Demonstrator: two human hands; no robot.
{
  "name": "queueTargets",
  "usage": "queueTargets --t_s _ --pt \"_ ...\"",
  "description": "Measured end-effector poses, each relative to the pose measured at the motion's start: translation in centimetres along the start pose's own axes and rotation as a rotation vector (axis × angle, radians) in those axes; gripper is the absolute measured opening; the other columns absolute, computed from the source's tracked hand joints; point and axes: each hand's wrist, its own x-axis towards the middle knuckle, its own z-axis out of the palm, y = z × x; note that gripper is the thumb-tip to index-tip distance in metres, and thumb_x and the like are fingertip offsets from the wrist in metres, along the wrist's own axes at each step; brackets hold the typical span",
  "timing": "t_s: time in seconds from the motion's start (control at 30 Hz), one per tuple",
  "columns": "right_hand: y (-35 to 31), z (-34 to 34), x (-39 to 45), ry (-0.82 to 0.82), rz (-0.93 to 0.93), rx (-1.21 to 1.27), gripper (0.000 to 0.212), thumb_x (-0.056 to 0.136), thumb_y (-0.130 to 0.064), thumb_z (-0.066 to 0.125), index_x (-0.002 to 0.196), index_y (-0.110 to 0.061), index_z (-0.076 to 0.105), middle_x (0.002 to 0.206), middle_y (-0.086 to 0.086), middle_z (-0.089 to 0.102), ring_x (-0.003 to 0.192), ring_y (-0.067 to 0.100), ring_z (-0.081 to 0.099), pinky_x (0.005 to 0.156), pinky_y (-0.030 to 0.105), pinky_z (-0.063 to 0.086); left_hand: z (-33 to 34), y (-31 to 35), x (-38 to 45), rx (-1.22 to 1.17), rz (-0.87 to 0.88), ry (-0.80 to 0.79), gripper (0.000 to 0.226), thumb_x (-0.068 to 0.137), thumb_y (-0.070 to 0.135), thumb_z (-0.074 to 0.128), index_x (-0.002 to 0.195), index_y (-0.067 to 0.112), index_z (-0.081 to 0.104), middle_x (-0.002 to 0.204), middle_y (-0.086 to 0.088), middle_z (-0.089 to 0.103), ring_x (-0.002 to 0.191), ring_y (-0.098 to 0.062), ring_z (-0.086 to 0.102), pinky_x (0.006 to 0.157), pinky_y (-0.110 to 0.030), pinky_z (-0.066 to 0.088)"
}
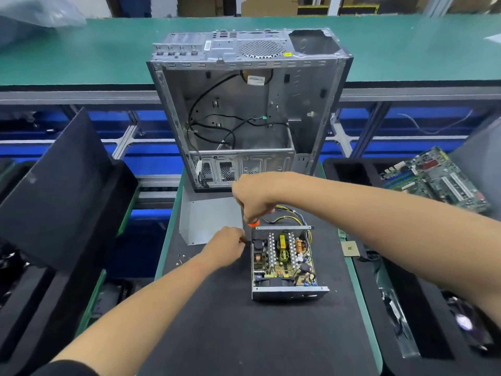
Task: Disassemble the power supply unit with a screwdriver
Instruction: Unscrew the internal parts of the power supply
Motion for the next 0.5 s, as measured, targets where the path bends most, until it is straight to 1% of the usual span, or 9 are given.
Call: queueTargets --t_s 0.1,0.13,0.17,0.2,0.27,0.3,0.37,0.43,0.5 --pt "0.3 0.6 0.3 -0.023 -0.007 -0.026 0.021 0.070 -0.014 0.067 0.052 -0.008 0.058 0.053 0.009 0.065 0.045 0.021 0.056 0.045 0.021 0.044 0.7 -0.7 0.2 -0.115 -0.006 0.057 0.024 0.087 0.013 0.054 0.104 0.015 0.071 0.101 -0.001 0.072 0.094 -0.018 0.064 0.084 -0.025 0.047" --pt "0.4 0.7 0.3 -0.022 -0.010 -0.030 0.023 0.071 -0.015 0.067 0.052 -0.008 0.057 0.054 0.009 0.066 0.046 0.021 0.056 0.043 0.020 0.042 1.0 -0.8 0.1 -0.157 -0.005 0.080 0.022 0.088 0.014 0.056 0.103 0.015 0.071 0.093 0.001 0.073 0.087 -0.011 0.064 0.079 -0.019 0.046" --pt "0.5 0.7 0.4 -0.018 -0.014 -0.036 0.024 0.072 -0.016 0.067 0.051 -0.009 0.056 0.053 0.009 0.065 0.046 0.021 0.056 0.042 0.019 0.039 1.2 -0.7 -0.1 -0.203 -0.004 0.097 0.020 0.088 0.014 0.057 0.101 0.014 0.072 0.081 0.005 0.071 0.075 0.000 0.062 0.071 -0.011 0.042" --pt "0.6 0.7 0.6 -0.016 -0.020 -0.043 0.025 0.073 -0.017 0.066 0.051 -0.009 0.055 0.053 0.009 0.064 0.048 0.022 0.057 0.042 0.019 0.038 1.4 -0.6 -0.3 -0.252 -0.007 0.110 0.019 0.087 0.014 0.058 0.099 0.013 0.072 0.068 0.009 0.066 0.063 0.005 0.057 0.062 -0.005 0.036" --pt "0.7 0.7 1.0 -0.012 -0.030 -0.055 0.026 0.074 -0.018 0.067 0.053 -0.009 0.055 0.056 0.010 0.065 0.054 0.024 0.063 0.044 0.021 0.040 1.9 -0.5 -0.4 -0.347 -0.014 0.141 0.015 0.087 0.012 0.060 0.094 0.011 0.073 0.058 0.007 0.062 0.050 0.008 0.050 0.053 -0.004 0.034" --pt "0.8 0.6 1.2 -0.009 -0.033 -0.056 0.027 0.074 -0.019 0.068 0.053 -0.009 0.054 0.060 0.012 0.067 0.059 0.026 0.067 0.046 0.022 0.042 2.1 -0.5 -0.4 -0.375 -0.020 0.161 0.013 0.087 0.012 0.061 0.090 0.011 0.073 0.058 0.006 0.063 0.050 0.007 0.050 0.053 -0.005 0.034" --pt "0.9 0.6 1.5 -0.004 -0.040 -0.059 0.028 0.074 -0.018 0.070 0.054 -0.009 0.052 0.066 0.015 0.069 0.065 0.029 0.070 0.051 0.026 0.047 2.4 -0.5 -0.3 -0.403 -0.042 0.191 0.011 0.086 0.014 0.063 0.081 0.014 0.073 0.059 0.011 0.061 0.054 0.005 0.053 0.056 -0.012 0.038" --pt "1.1 0.6 1.7 -0.004 -0.042 -0.065 0.026 0.075 -0.019 0.069 0.057 -0.010 0.053 0.069 0.016 0.071 0.068 0.029 0.070 0.053 0.028 0.049 2.7 -0.5 -0.2 -0.431 -0.054 0.200 0.009 0.084 0.013 0.065 0.080 0.015 0.073 0.062 0.016 0.061 0.058 0.007 0.055 0.057 -0.008 0.039" --pt "1.3 0.6 1.8 -0.015 -0.043 -0.065 0.020 0.076 -0.021 0.068 0.062 -0.010 0.059 0.071 0.013 0.072 0.070 0.026 0.070 0.054 0.028 0.050 2.9 -0.6 -0.1 -0.455 -0.062 0.203 0.008 0.083 0.012 0.066 0.082 0.013 0.074 0.061 0.018 0.060 0.058 0.009 0.054 0.057 -0.005 0.038"
